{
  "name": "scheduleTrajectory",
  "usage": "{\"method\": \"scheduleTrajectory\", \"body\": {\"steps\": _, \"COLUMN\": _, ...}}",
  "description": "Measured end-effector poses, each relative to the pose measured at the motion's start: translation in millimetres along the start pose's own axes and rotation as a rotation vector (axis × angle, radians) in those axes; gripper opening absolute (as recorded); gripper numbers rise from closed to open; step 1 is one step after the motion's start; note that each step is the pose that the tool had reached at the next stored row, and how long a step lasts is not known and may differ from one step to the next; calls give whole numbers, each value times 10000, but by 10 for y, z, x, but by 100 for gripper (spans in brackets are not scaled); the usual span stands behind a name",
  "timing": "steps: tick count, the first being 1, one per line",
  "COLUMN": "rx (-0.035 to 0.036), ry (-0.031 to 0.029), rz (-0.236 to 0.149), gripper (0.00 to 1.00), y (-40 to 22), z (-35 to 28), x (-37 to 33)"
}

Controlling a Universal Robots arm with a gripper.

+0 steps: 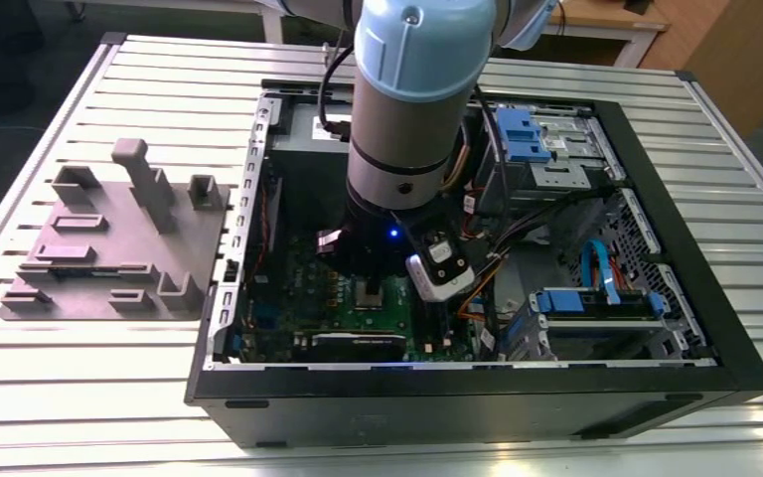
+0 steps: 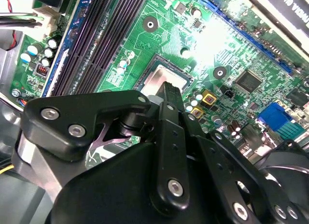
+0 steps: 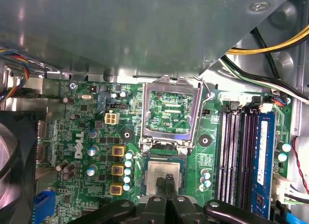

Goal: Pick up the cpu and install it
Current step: 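Close the cpu cover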

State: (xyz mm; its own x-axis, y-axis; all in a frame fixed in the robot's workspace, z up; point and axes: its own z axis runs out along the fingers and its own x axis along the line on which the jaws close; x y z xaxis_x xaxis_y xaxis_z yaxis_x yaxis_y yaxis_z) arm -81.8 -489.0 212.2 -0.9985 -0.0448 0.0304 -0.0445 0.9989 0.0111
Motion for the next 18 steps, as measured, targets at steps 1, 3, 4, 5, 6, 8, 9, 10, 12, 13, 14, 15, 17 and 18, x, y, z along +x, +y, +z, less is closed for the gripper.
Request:
{"method": "scheduleTrajectory", "body": {"steps": 1, "rx": -1, "ry": 0, "rz": 0, "gripper": 10, "y": 0, "z": 0, "x": 0}}
{"method": "scheduleTrajectory", "body": {"steps": 3, "rx": 0, "ry": 1, "rz": 0, "gripper": 10, "y": 0, "z": 0, "x": 0}}
{"method": "scheduleTrajectory", "body": {"steps": 4, "rx": 0, "ry": 1, "rz": 0, "gripper": 10, "y": 0, "z": 0, "x": 0}}
{"method": "scheduleTrajectory", "body": {"steps": 5, "rx": 0, "ry": 1, "rz": 0, "gripper": 10, "y": 0, "z": 0, "x": 0}}
{"method": "scheduleTrajectory", "body": {"steps": 6, "rx": 0, "ry": 1, "rz": 0, "gripper": 10, "y": 0, "z": 0, "x": 0}}
{"method": "scheduleTrajectory", "body": {"steps": 8, "rx": 0, "ry": 1, "rz": 0, "gripper": 10, "y": 0, "z": 0, "x": 0}}
{"method": "scheduleTrajectory", "body": {"steps": 9, "rx": 0, "ry": 0, "rz": 0, "gripper": 10, "y": 0, "z": -3, "x": 0}}
{"method": "scheduleTrajectory", "body": {"steps": 10, "rx": 1, "ry": -3, "rz": 0, "gripper": 10, "y": 0, "z": -14, "x": 0}}
{"method": "scheduleTrajectory", "body": {"steps": 12, "rx": 1, "ry": -8, "rz": -2, "gripper": 10, "y": 0, "z": -40, "x": 1}}
{"method": "scheduleTrajectory", "body": {"steps": 13, "rx": 0, "ry": -12, "rz": -1, "gripper": 10, "y": 0, "z": -56, "x": 1}}
{"method": "scheduleTrajectory", "body": {"steps": 14, "rx": 2, "ry": -13, "rz": 0, "gripper": 10, "y": 1, "z": -75, "x": 2}}
{"method": "scheduleTrajectory", "body": {"steps": 15, "rx": 2, "ry": -16, "rz": 0, "gripper": 10, "y": 1, "z": -90, "x": 3}}
{"method": "scheduleTrajectory", "body": {"steps": 17, "rx": 1, "ry": -22, "rz": -1, "gripper": 10, "y": 1, "z": -123, "x": 3}}
{"method": "scheduleTrajectory", "body": {"steps": 18, "rx": 1, "ry": -26, "rz": 0, "gripper": 10, "y": 1, "z": -137, "x": 4}}
